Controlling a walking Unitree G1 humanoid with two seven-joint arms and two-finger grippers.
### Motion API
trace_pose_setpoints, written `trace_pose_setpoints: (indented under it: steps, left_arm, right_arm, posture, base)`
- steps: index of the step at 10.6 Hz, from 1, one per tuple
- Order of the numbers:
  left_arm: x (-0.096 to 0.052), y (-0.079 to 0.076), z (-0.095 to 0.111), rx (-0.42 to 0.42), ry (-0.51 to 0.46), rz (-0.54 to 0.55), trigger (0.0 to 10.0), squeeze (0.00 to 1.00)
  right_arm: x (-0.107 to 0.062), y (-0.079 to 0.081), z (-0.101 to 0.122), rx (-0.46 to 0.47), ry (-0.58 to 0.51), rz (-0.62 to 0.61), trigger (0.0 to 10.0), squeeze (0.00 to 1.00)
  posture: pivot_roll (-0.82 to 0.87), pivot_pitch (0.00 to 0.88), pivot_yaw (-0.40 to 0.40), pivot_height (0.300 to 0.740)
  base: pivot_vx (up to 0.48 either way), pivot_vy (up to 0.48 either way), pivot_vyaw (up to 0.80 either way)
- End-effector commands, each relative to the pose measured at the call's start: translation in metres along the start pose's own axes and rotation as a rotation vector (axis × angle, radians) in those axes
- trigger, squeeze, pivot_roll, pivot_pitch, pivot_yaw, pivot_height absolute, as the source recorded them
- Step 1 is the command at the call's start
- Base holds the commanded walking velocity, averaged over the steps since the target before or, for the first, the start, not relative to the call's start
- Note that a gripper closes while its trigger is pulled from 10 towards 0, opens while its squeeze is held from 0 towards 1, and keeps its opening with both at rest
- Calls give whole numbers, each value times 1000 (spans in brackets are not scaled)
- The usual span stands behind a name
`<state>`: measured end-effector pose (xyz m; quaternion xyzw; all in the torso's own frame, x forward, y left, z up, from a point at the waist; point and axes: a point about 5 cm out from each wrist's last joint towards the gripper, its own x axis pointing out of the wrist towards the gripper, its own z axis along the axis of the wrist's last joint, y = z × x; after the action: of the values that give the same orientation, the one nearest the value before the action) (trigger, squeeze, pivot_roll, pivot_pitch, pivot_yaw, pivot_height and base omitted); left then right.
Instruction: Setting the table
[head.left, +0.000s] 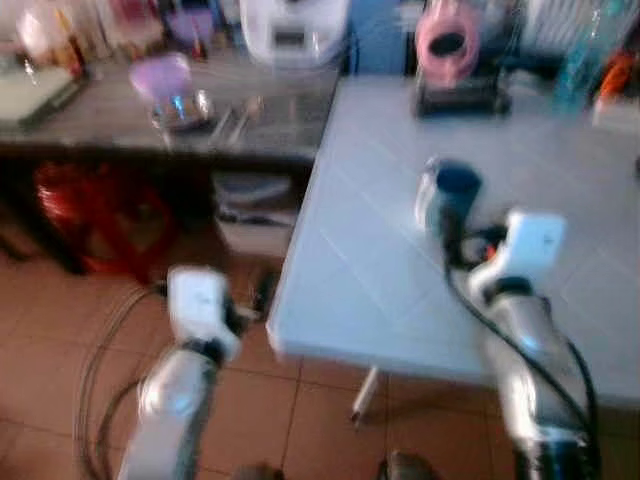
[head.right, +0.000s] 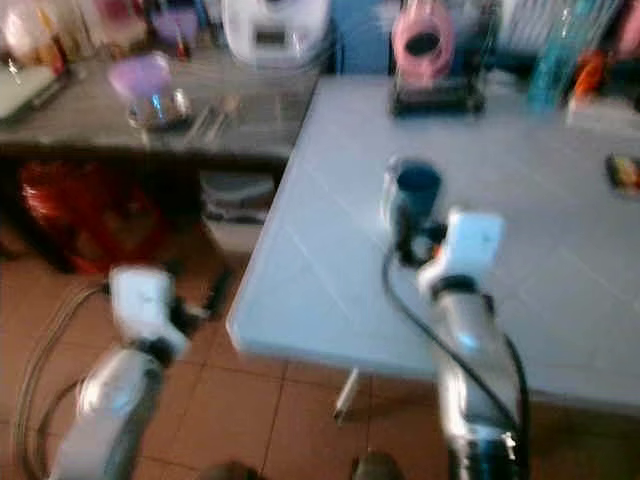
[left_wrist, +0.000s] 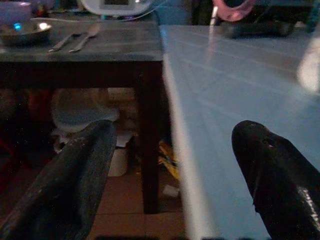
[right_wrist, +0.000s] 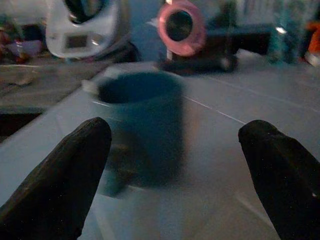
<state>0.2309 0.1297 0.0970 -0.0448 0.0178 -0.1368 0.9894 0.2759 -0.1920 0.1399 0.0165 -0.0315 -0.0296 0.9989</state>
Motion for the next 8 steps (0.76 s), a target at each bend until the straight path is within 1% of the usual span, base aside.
trace_pose_setpoints:
  steps: [1, 4, 7, 8]
  left_arm:
    - [-2, 8, 4, 25, -5, 13, 10000, 0]
    - [-3, 6, 3, 22, 5, 3, 10000, 0]
    - [-3, 4, 4, 20, 8, -1, 10000, 0]
    - [-3, 2, 4, 19, 8, -4, 10000, 0]
  right_arm:
    - [2, 6, 3, 14, -9, 20, 10000, 0]
    - [13, 15, 3, 29, -2, 52, 10000, 0]
    - [28, 29, 3, 17, 20, 87, 10000, 0]
    - [30, 31, 4, 7, 21, 93, 10000, 0]
  posture:
    - [-53, 62, 72, 740]
    - [-45, 75, 78, 740]
    - [-36, 95, 75, 740]
    - [-34, 100, 74, 740]
  base:
    - [0, 0, 0]
    - [0, 0, 0]
    - [0, 0, 0]
    - [0, 0, 0]
